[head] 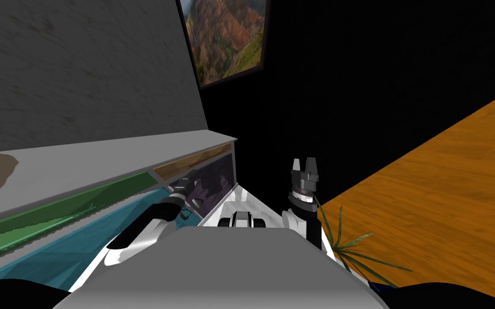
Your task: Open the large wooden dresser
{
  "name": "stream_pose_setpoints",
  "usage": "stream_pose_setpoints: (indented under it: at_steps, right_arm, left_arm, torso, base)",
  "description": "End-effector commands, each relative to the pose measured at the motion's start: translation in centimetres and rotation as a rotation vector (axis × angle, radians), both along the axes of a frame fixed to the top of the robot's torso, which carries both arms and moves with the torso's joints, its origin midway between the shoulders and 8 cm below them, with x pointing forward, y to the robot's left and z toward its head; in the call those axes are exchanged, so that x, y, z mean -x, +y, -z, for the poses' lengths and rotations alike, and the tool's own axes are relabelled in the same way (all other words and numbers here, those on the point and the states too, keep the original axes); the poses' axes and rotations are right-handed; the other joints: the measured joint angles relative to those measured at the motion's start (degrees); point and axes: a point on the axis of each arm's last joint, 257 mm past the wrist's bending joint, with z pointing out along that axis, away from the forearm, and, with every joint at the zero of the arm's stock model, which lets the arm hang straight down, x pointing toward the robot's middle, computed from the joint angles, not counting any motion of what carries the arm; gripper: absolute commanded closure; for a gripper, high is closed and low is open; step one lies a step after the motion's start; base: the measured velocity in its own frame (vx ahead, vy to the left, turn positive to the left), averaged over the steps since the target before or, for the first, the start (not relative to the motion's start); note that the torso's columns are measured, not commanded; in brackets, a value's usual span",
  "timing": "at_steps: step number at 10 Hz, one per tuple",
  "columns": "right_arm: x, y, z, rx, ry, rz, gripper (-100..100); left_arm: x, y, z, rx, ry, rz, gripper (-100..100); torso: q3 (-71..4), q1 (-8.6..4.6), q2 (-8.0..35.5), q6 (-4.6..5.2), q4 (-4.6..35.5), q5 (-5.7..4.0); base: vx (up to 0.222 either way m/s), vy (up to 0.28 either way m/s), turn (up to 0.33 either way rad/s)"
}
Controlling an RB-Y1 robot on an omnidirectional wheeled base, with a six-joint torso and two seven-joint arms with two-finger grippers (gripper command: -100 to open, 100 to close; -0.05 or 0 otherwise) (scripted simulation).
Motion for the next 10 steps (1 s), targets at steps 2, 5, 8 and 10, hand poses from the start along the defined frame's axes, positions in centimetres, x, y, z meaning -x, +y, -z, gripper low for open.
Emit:
stream_pose_setpoints:
  at_steps: [2,5,8,10]
  right_arm:
    - [0.0,0.0,0.0,0.0,0.0,0.0,0]
    - [0.0,0.0,0.0,0.0,0.0,0.0,0]
    - [0.0,0.0,0.0,0.0,0.0,0.0,0]
    - [0.0,0.0,0.0,0.0,0.0,0.0,0]
  left_arm:
    - [-0.3,0.3,-0.4,-0.002,-0.011,-0.001,-100]
    - [0.2,-0.5,-3.6,-0.022,-0.06,0.015,-100]
    - [0.2,-0.5,-4.0,-0.025,-0.066,0.017,-100]
    - [-0.3,0.2,-4.1,-0.029,-0.067,-0.009,100]
  torso:
    - [-0.09,0.31,-0.14,-0.01,-0.04,0.1]
    - [0.02,-0.15,0.04,0.0,0.01,-0.04]
    - [0.08,-0.08,0.11,0.0,0.03,-0.02]
    - [-0.01,0.05,-0.02,0.0,-0.01,0.02]
  base:
    - [0.081,0.138,-0.014]
    - [0.064,0.083,-0.005]
    - [0.002,0.004,0.0]
    - [-0.039,-0.018,-0.092]
